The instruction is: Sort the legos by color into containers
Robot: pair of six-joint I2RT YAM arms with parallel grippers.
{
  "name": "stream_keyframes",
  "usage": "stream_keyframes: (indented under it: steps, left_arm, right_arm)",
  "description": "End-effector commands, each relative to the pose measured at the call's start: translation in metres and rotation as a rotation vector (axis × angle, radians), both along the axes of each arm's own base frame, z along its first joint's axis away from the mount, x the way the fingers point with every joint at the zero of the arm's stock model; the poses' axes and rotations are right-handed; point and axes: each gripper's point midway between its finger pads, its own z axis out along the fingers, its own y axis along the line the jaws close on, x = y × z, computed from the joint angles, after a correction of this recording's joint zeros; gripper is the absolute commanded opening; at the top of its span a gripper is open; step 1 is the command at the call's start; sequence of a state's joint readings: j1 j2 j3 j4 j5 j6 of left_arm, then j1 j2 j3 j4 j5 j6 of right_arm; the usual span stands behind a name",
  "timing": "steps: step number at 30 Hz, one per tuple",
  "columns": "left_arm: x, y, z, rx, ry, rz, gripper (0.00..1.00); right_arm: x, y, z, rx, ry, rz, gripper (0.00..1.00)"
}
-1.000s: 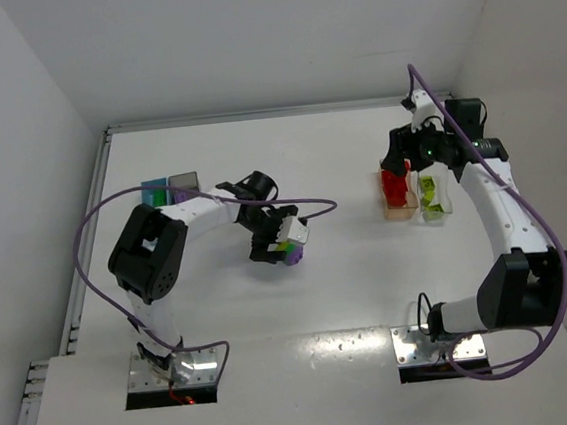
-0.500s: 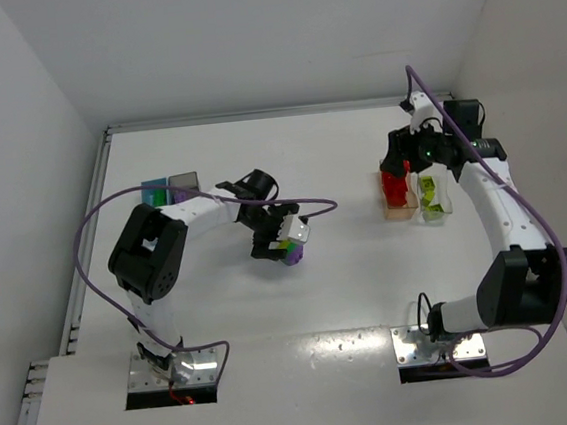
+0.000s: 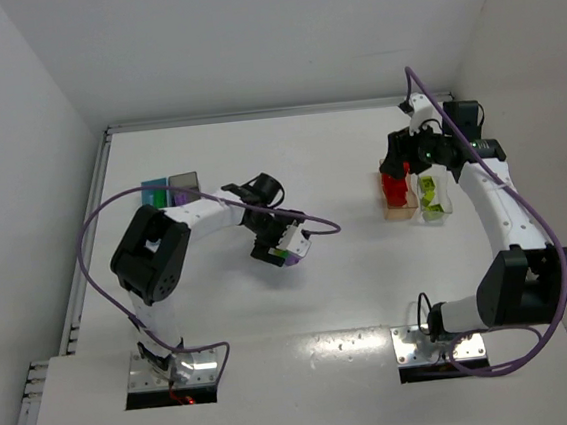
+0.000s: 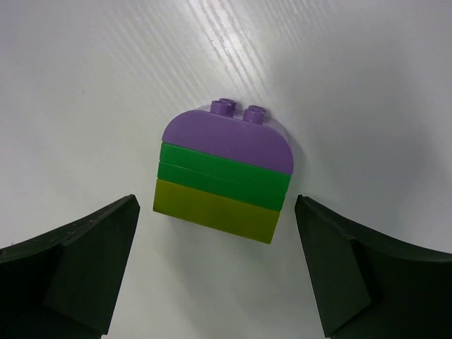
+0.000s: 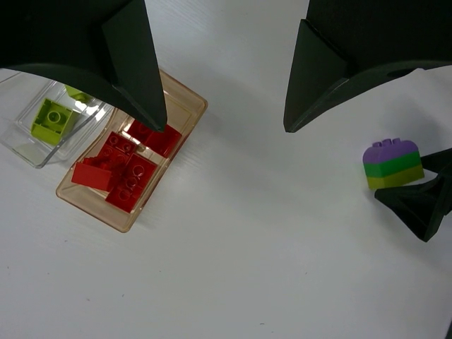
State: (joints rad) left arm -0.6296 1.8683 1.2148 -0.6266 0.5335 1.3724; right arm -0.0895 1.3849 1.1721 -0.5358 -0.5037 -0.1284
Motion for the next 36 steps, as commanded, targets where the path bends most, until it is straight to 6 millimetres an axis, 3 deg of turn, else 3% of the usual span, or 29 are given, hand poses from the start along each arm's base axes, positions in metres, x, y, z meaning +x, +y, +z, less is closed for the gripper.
stream_keyframes:
  steps: [1, 6, 12, 18, 23, 25, 29, 32, 35, 36]
  left_arm:
    - [-0.004, -0.013, 0.017, -0.044, -0.039, -0.110, 0.99]
    - [-0.012, -0.014, 0.007, -0.027, -0.008, -0.145, 0.99]
    - [-0.007, -0.016, 0.008, -0.018, -0.017, -0.158, 0.99]
    - [-0.007, -0.015, 0.001, 0.022, -0.002, -0.191, 0.93]
    - [-0.008, -0.015, -0.002, 0.034, 0.020, -0.184, 0.69]
    - [-0.006, -0.017, -0.003, 0.034, 0.020, -0.184, 0.66]
    - [-0.007, -0.013, -0.004, 0.050, 0.034, -0.164, 0.48]
    - [-0.009, -0.012, 0.000, 0.056, 0.067, -0.096, 0.39]
    - [-0.008, -0.025, 0.021, -0.032, 0.142, 0.051, 0.33]
    - [-0.003, -0.032, 0.038, -0.108, 0.151, 0.088, 0.32]
  right_arm:
    - [0.000, 0.002, 0.000, 0.012, -0.012, 0.019, 0.68]
    - [-0.002, 0.002, -0.001, 0.013, -0.002, 0.019, 0.68]
    - [-0.003, 0.002, -0.005, 0.014, 0.007, 0.019, 0.68]
    - [-0.003, 0.002, -0.005, 0.014, 0.007, 0.019, 0.68]
    - [-0.003, -0.001, -0.005, 0.014, 0.007, 0.010, 0.68]
    - [-0.003, -0.001, -0.005, 0.014, 0.007, 0.010, 0.68]
    - [-0.003, 0.000, -0.004, 0.020, 0.006, 0.016, 0.68]
    - [-0.007, 0.007, -0.003, 0.051, 0.012, 0.047, 0.68]
    - [-0.019, 0.036, -0.005, 0.177, 0.088, 0.116, 0.68]
    - [-0.027, 0.051, -0.002, 0.269, 0.119, 0.173, 0.68]
